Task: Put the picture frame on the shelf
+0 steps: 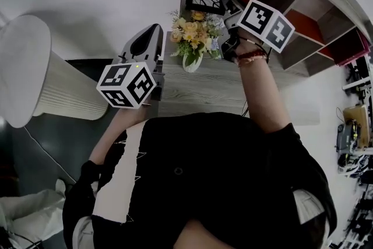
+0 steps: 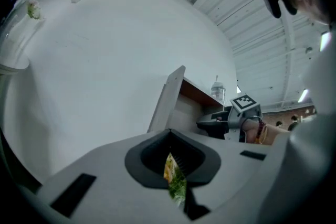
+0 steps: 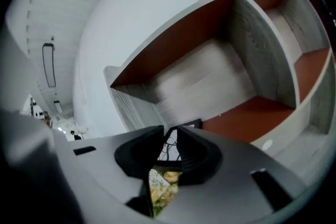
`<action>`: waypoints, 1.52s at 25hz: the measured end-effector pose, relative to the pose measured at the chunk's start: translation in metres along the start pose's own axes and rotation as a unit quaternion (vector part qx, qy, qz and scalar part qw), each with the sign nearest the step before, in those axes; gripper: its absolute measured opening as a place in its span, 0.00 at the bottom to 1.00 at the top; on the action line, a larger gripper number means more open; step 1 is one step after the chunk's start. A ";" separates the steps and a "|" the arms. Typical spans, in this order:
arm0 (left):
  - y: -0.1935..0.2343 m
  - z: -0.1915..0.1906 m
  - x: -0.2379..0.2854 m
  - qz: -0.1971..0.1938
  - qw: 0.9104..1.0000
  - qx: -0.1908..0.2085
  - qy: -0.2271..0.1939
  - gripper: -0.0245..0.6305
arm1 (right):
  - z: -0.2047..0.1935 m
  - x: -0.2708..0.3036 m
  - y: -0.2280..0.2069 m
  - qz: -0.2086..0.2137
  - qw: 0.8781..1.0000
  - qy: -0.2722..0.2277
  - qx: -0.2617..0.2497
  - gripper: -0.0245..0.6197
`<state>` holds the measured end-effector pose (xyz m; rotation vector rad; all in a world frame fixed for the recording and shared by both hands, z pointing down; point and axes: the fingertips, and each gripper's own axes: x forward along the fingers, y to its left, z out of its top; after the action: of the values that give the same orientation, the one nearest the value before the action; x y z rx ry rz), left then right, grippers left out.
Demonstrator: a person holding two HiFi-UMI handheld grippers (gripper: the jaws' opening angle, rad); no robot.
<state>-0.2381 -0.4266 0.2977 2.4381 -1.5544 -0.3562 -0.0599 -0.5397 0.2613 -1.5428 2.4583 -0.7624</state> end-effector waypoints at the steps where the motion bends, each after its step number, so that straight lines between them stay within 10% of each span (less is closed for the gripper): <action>1: -0.004 0.000 0.001 -0.009 1.000 0.003 0.002 0.06 | -0.004 -0.007 -0.002 0.005 1.000 -0.006 0.019 0.14; 13: -0.047 -0.029 -0.012 -0.080 0.996 0.012 0.040 0.06 | -0.054 -0.080 0.001 0.040 0.992 -0.029 0.116 0.05; 26: -0.117 -0.048 -0.015 -0.067 0.995 0.058 0.035 0.06 | -0.034 -0.157 -0.007 0.022 0.989 -0.074 -0.123 0.04; 38: -0.192 -0.081 -0.037 -0.040 0.997 0.054 0.037 0.06 | -0.060 -0.212 -0.032 0.042 0.985 -0.034 -0.163 0.05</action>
<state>-0.0631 -0.3085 0.3166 2.5695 -1.4840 -0.1984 0.0420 -0.3445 0.2981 -1.5188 2.6774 -0.2983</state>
